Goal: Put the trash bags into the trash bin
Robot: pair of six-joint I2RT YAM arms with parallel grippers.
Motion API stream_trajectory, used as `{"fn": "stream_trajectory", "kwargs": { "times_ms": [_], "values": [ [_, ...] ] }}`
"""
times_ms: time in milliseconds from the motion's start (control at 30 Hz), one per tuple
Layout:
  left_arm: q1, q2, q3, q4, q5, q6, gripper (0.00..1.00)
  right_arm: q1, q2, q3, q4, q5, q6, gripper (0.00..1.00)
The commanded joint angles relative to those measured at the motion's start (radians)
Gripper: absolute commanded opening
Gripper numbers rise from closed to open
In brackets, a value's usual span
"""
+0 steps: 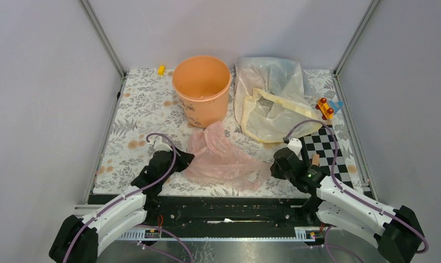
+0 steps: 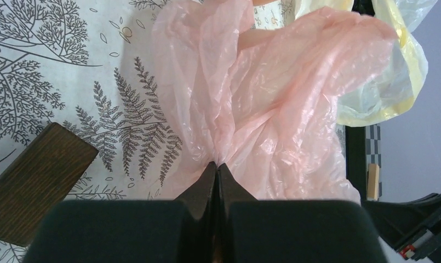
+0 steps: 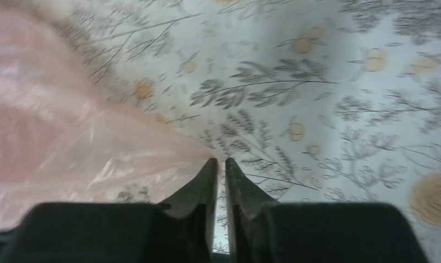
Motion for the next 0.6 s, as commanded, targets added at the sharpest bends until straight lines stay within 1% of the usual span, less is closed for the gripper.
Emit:
{"fn": "stream_trajectory", "kwargs": {
  "times_ms": [0,33,67,100,133,200,267,333,400,467,567],
  "values": [
    [0.005,-0.005,-0.001,-0.008,0.043,0.072,0.00,0.006,0.035,0.112,-0.143,0.246,0.088,0.24],
    [0.005,0.009,-0.002,0.002,0.067,0.083,0.00,0.005,0.046,0.136,-0.138,0.244,0.050,0.34],
    [0.005,0.025,0.001,0.015,0.085,0.095,0.00,0.005,0.055,0.157,-0.116,0.211,-0.021,0.55],
    [0.005,0.043,0.006,0.027,0.128,0.119,0.00,0.005,0.063,0.175,-0.068,0.131,-0.114,0.68],
    [0.005,0.062,0.021,0.024,0.151,0.143,0.00,0.005,0.072,0.190,0.003,0.055,-0.217,0.74],
    [0.005,0.091,0.055,0.006,0.188,0.181,0.01,0.006,0.096,0.220,0.091,-0.055,-0.314,0.77],
    [0.006,0.110,0.074,0.014,0.246,0.211,0.03,0.006,0.146,0.264,0.175,-0.187,-0.395,0.76],
    [0.004,0.117,0.075,0.033,0.293,0.222,0.03,0.006,0.215,0.314,0.230,-0.251,-0.437,0.75],
    [0.004,0.119,0.072,0.033,0.318,0.229,0.03,0.005,0.298,0.361,0.275,-0.277,-0.455,0.74],
    [0.003,0.124,0.072,0.030,0.343,0.237,0.03,0.006,0.371,0.393,0.334,-0.343,-0.465,0.71],
    [0.000,0.139,0.071,0.029,0.374,0.252,0.03,0.006,0.464,0.417,0.465,-0.401,-0.439,0.71]
  ]
}}
